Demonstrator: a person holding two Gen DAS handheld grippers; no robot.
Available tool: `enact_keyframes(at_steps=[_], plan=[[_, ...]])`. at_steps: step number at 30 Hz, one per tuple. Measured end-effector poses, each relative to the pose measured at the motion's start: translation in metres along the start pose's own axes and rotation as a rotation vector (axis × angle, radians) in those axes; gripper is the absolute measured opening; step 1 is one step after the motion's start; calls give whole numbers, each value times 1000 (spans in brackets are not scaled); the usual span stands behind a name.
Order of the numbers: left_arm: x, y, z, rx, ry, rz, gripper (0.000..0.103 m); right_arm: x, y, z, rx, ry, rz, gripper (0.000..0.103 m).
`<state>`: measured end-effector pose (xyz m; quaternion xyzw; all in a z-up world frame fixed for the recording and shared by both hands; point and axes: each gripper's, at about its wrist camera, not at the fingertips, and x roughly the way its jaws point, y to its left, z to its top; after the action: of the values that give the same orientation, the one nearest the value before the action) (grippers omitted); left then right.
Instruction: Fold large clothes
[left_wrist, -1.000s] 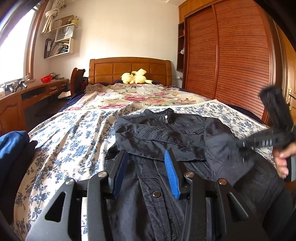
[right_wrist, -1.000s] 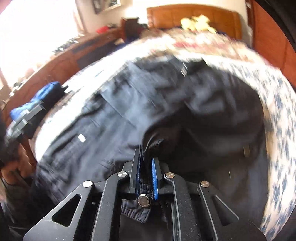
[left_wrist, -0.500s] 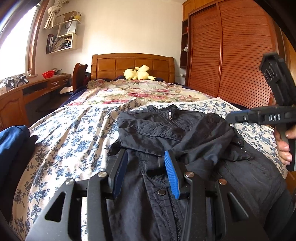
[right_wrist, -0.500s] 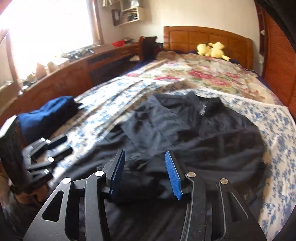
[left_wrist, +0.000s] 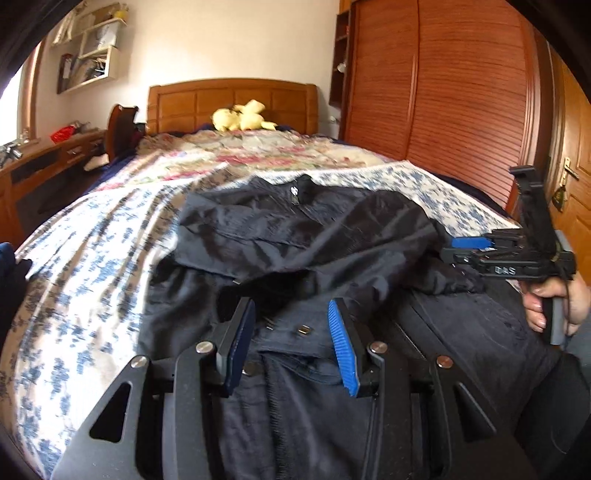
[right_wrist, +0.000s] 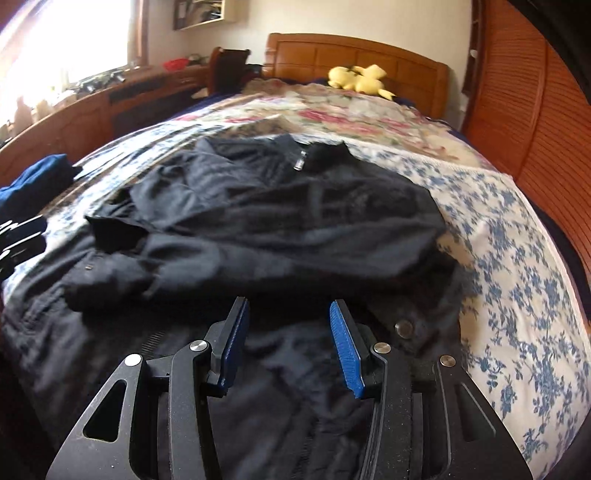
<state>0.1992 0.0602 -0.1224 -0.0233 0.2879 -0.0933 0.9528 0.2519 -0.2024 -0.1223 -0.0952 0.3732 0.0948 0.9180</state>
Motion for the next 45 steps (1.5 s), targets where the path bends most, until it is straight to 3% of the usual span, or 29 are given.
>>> enact_keyframes(at_steps=[7,11,16,18,21,23,31,37,41,45], plan=[[18,-24,-16,57,87,-2,40,17,-22,-19,62,-31,31,46],[32,-28,-25,69,136,35,40,21,-32,-19,112,-11,59,46],[35,-27,-25,59,145,30,39,16,-39,-18,103,-29,48,46],[33,-26,-22,48,142,8,17,17,-46,-18,122,-27,48,46],[27,-28,-18,63,126,-1,5,22,-59,-20,168,-10,48,46],[19,-27,-13,65,95,8,4,22,-68,-20,198,-13,46,46],[-13,-8,3,36,1,30,3,8,-81,-4,182,-45,-10,46],[-20,9,4,2,1,23,4,13,-91,14,135,-40,-71,46],[-17,13,3,-11,13,24,8,33,-103,35,100,-23,-104,42],[-21,17,5,-24,-6,37,21,62,-126,53,130,15,-137,41]])
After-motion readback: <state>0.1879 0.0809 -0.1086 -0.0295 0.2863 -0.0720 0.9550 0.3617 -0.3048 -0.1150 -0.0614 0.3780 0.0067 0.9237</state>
